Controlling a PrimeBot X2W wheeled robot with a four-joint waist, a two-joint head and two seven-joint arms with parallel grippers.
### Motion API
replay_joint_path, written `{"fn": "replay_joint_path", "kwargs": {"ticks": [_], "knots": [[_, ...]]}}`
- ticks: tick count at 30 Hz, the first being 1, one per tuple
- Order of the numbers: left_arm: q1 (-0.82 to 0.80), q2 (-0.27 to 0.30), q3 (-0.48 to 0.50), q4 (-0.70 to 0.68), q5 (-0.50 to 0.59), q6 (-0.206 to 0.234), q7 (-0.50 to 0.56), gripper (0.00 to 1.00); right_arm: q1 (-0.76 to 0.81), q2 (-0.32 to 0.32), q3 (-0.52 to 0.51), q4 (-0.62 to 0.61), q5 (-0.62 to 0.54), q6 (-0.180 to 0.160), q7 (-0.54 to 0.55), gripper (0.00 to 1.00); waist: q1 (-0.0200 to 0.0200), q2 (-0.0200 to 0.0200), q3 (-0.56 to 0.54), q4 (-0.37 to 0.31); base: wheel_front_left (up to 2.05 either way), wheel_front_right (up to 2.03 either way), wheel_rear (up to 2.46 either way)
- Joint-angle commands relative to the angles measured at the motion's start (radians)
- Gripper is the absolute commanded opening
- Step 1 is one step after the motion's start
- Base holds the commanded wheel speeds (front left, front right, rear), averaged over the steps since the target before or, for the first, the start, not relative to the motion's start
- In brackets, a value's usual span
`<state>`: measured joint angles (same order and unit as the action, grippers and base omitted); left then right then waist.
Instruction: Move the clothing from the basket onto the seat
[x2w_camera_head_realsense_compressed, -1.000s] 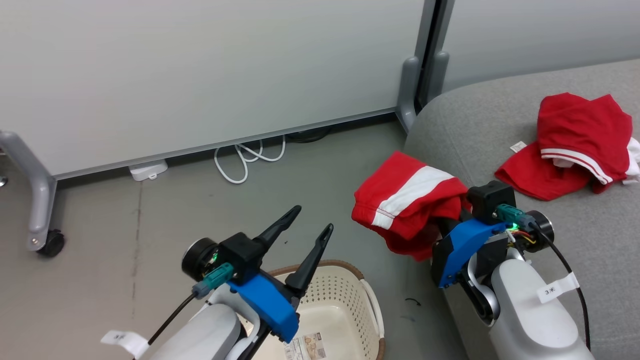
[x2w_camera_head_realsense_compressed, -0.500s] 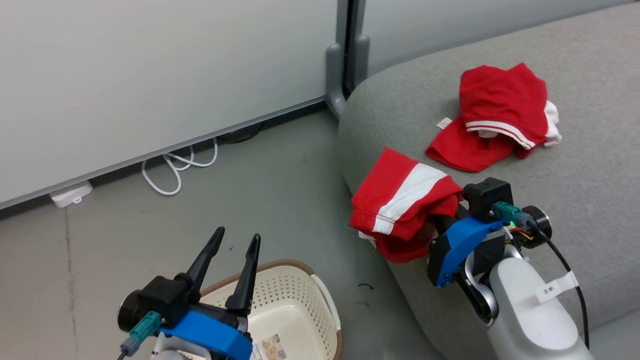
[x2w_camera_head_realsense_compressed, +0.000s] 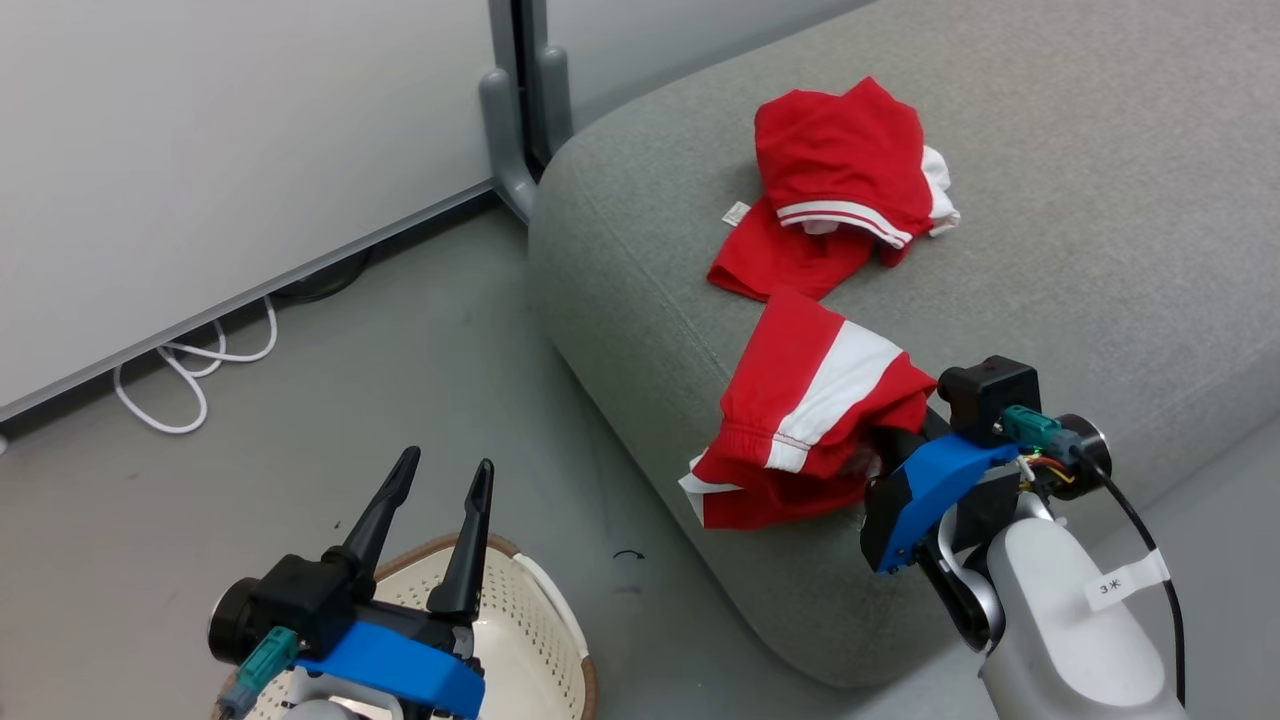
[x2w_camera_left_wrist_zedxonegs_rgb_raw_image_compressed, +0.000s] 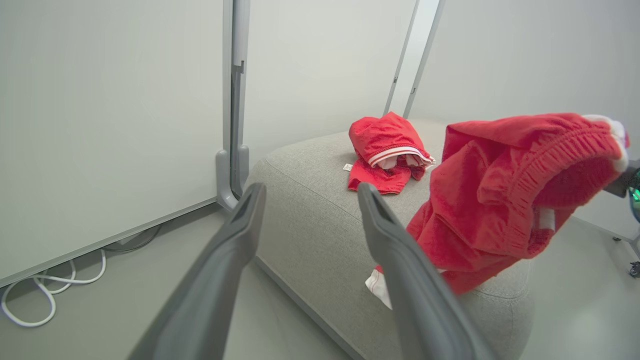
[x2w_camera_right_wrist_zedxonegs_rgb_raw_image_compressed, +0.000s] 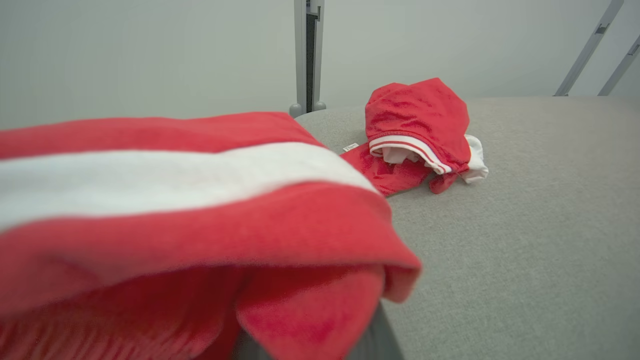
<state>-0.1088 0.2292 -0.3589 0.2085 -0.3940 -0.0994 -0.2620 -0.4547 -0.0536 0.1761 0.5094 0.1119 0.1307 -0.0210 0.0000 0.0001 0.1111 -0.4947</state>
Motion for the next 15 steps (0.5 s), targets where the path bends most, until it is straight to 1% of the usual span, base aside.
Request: {"fn": "replay_joint_path", "kwargs": {"ticks": [1,3,9,15], "knots": [[-0.004,-0.002,0.011,0.001,0.011,-0.006,-0.004,1.00,0.017,0.001,-0.002,-0.005,0.009,0.000,-0.007,0.00,0.0000,-0.0001,0.016,-0.034,0.00,0.00,0.00],[-0.011,-0.006,0.019,0.003,0.022,-0.013,-0.004,1.00,0.023,0.002,-0.010,-0.007,0.013,0.000,-0.010,0.00,0.0000,-0.0001,0.026,-0.047,0.00,0.00,0.00],[-0.020,-0.007,0.026,0.007,0.036,-0.024,-0.004,1.00,0.026,0.003,-0.027,-0.011,0.014,0.000,-0.015,0.00,0.0000,-0.0001,0.042,-0.048,0.00,0.00,0.00],[-0.037,0.001,0.027,0.004,0.049,-0.027,-0.004,1.00,-0.009,0.003,-0.044,-0.010,0.050,0.000,0.016,0.00,0.0000,-0.0001,0.084,-0.011,0.00,0.00,0.00]]}}
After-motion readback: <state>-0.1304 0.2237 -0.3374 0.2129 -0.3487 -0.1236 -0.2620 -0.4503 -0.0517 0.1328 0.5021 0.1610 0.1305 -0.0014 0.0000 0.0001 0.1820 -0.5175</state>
